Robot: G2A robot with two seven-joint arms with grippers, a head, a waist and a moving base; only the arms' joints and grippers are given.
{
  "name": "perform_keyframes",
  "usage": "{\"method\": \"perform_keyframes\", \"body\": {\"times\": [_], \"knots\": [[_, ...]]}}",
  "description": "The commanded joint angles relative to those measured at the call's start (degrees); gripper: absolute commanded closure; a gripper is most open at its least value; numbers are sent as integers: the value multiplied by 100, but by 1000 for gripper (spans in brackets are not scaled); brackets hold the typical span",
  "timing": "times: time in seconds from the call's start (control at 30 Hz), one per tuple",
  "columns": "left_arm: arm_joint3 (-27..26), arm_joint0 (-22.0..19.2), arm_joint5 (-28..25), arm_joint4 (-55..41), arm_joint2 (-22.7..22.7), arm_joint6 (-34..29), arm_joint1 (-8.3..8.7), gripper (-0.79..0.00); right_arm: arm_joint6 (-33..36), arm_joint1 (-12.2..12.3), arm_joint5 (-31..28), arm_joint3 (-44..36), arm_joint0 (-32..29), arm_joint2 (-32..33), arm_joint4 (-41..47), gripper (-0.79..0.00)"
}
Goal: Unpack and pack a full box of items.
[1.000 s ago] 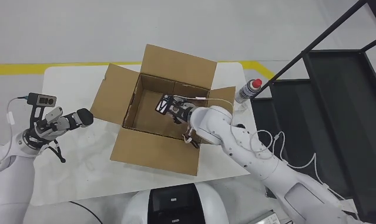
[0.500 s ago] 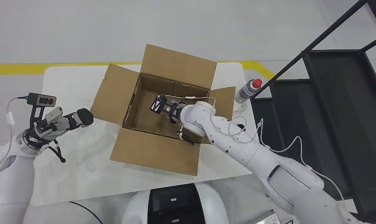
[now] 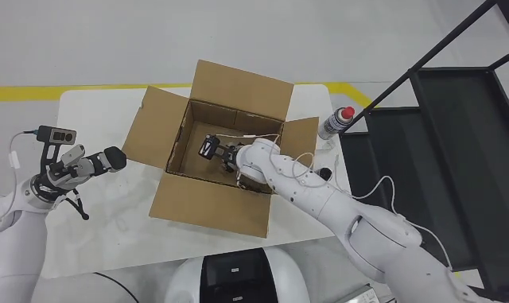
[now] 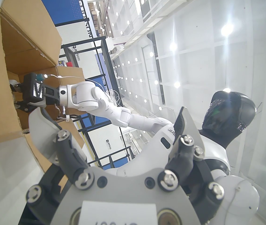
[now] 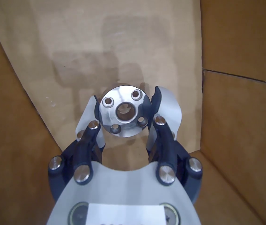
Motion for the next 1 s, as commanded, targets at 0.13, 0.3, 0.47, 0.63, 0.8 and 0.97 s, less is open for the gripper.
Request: {"method": "perform_keyframes", "body": {"times": [0.13, 0.3, 0.47, 0.63, 0.8, 0.97], "knots": [[0, 0, 0, 0, 0, 0, 0, -785, -248, -14, 33, -55, -7, 166, -28, -785], [0, 0, 0, 0, 0, 0, 0, -785, -188, 196, -1, -1148, -262, 506, -423, -785], [0, 0, 0, 0, 0, 0, 0, -785, -6, 617, -718, -3085, -1046, 1126, -985, -785], [0, 0, 0, 0, 0, 0, 0, -785, -71, 987, -1134, -4782, -2133, 2063, -1162, -785], [0, 0, 0, 0, 0, 0, 0, -785, -904, 1222, -1304, -5973, -3249, 3086, -810, -785], [0, 0, 0, 0, 0, 0, 0, -785, -1417, 1417, -1614, -6669, -4264, 4149, -782, -785]]}}
